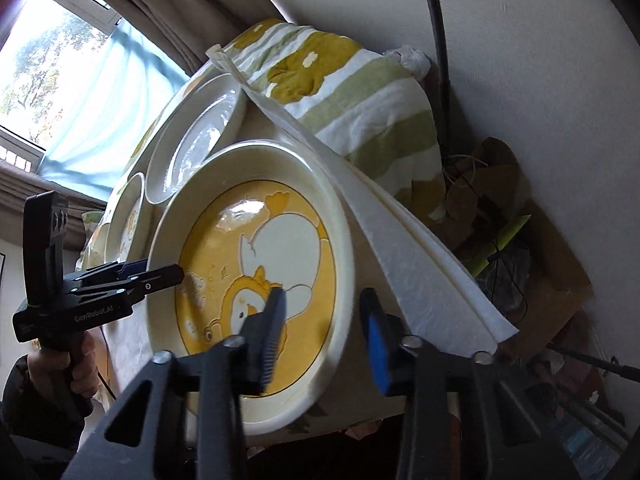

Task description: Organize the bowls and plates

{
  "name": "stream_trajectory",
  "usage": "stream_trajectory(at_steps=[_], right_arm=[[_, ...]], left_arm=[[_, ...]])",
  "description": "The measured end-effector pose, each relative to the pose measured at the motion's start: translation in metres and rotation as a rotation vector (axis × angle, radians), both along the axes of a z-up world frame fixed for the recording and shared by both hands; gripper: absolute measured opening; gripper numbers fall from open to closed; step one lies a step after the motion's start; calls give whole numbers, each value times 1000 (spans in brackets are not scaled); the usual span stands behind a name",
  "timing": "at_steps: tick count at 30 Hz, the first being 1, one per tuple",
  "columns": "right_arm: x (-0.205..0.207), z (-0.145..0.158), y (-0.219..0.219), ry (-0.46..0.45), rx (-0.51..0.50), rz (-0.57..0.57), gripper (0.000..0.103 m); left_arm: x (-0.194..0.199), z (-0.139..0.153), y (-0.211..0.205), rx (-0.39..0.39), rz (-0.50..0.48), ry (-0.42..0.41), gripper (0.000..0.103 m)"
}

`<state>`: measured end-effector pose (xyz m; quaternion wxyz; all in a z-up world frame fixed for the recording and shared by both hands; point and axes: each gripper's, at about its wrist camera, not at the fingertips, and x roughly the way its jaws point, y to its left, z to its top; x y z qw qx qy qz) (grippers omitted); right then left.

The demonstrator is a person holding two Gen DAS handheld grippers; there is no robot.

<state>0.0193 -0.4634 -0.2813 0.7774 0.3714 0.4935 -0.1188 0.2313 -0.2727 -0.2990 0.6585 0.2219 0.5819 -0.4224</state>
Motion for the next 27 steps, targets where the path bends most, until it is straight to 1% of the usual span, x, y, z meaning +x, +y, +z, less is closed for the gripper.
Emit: stream_trajectory(at_steps=[1,2,5,9,14,16,23,27], right_arm=[[0,-1,0,0,1,0,25],[0,-1,1,2,1,2,20],[0,-2,1,13,-7,1,15],[1,-4,-1,16,-3,4,14],[4,-2,2,27,-27,28,14],[4,0,5,29,-46,43,14],[5,8,10,19,-72,85,14],[12,18,17,8,-88,139,14]], left_arm=[[-1,0,0,-4,-9,7,30],[-1,1,0,-11,-17,19,24],[-4,5,3,-11,-37,26,19],[-8,6,-3,3,-49,-5,19],[-18,9,-11,37,-93,-108,19],[-25,12,-10,43,-100,-132,19],[-36,29,4,17,-61,-153,19],[-38,40,25,-1,-7,-163,19]])
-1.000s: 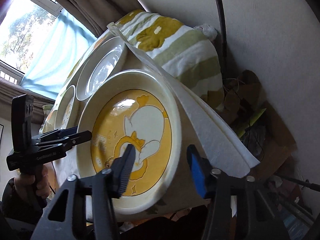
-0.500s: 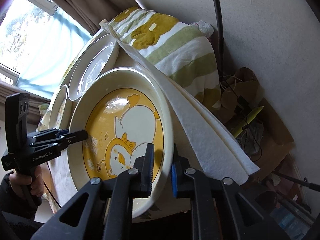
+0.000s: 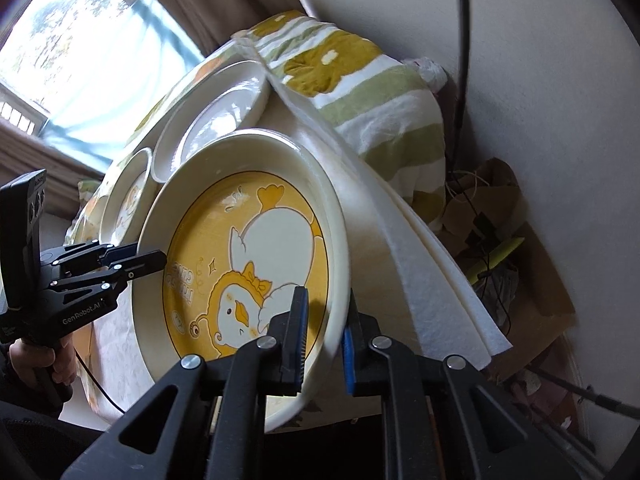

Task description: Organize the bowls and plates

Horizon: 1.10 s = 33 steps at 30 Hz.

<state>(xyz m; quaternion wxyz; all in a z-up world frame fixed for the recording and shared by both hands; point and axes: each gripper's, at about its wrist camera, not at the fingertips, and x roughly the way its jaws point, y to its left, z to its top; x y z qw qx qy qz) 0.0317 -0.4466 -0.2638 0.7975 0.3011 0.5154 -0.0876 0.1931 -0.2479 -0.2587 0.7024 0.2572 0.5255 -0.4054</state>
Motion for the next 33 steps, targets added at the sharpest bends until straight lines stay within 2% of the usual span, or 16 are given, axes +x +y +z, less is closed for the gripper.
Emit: stream_trajectory(at_steps=[5,11,14,24,29,33], right_arm=[[16,13,16,-6,0,101,14],[47,29,56,-29,0,269,14],[65,33,81,-38,4,363,14],[107,13,192,-8,39,604,14],[126,-4,238,30,45,667,14],[136,-11,257,48,34,689,14]], left_arm=[[10,15,33,-22,110,-24,19],[-2,35,102,-30,302,-33,19],[-6,36,137,-22,392,-28,19],[-9,10,254,20,643,38,19],[-8,-11,291,45,696,65,19],[-7,-18,308,39,716,68,19]])
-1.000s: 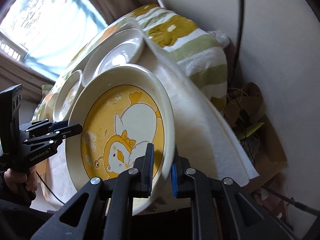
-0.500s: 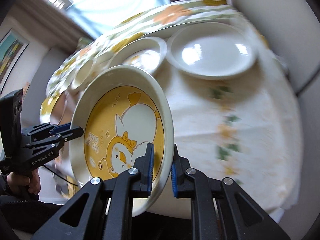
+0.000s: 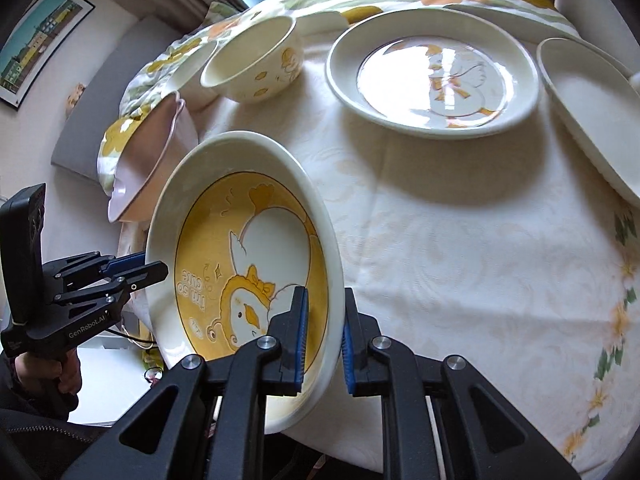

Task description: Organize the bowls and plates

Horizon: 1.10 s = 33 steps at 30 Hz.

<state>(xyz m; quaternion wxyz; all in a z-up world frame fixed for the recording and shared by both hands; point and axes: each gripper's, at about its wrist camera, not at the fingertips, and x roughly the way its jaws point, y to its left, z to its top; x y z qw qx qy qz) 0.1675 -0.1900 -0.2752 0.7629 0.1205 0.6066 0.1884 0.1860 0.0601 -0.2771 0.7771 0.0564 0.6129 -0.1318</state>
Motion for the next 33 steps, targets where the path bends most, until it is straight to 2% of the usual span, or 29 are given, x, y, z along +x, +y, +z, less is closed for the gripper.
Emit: stream_trajectory(at_steps=[14,33], right_arm=[[6,-9,11,22,-49,11,14],[3,-13,17,18,-50,-4,16]], left_arm=[[2,2,7,-25,8,-26,19],[-2,5,9,-13,7,-63,19]])
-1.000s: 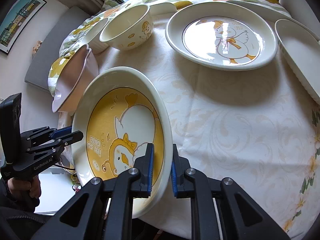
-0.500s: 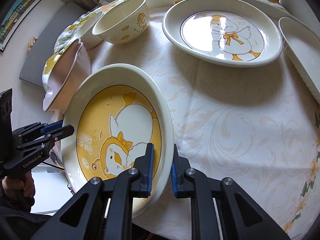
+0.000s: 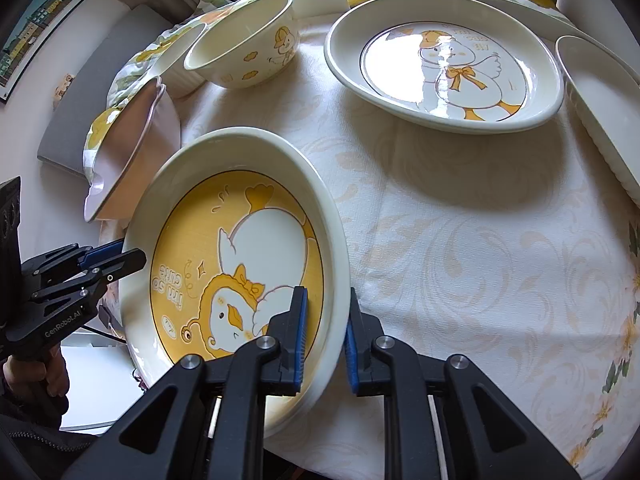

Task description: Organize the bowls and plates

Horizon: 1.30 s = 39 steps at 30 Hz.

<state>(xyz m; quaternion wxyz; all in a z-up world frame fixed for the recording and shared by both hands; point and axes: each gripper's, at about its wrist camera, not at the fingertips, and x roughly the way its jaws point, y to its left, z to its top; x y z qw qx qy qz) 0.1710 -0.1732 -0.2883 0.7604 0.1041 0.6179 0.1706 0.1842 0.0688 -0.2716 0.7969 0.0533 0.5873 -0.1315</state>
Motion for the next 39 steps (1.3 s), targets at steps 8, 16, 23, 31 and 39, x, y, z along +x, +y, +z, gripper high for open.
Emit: stream_trajectory(at_steps=[8,16,23,31,39], right_arm=[[-2,14,-2,-52,12,-4,57],[-10,27,-4,-92,14,-18,66],[-23,33,-6,-111,17,-32,66],[-35,57,-17,-158,1,-54,86],[-30,123,-67,-333,-19,-148,86]], left_arm=[[-4,3,-6,58,-11,-46,19],[-2,-6,-8,73,-1,-27,20],[-8,-16,-10,59,0,-14,86],[-27,21,-7,39,15,-107,96],[-26,138,-33,-46,-2,-450,103]])
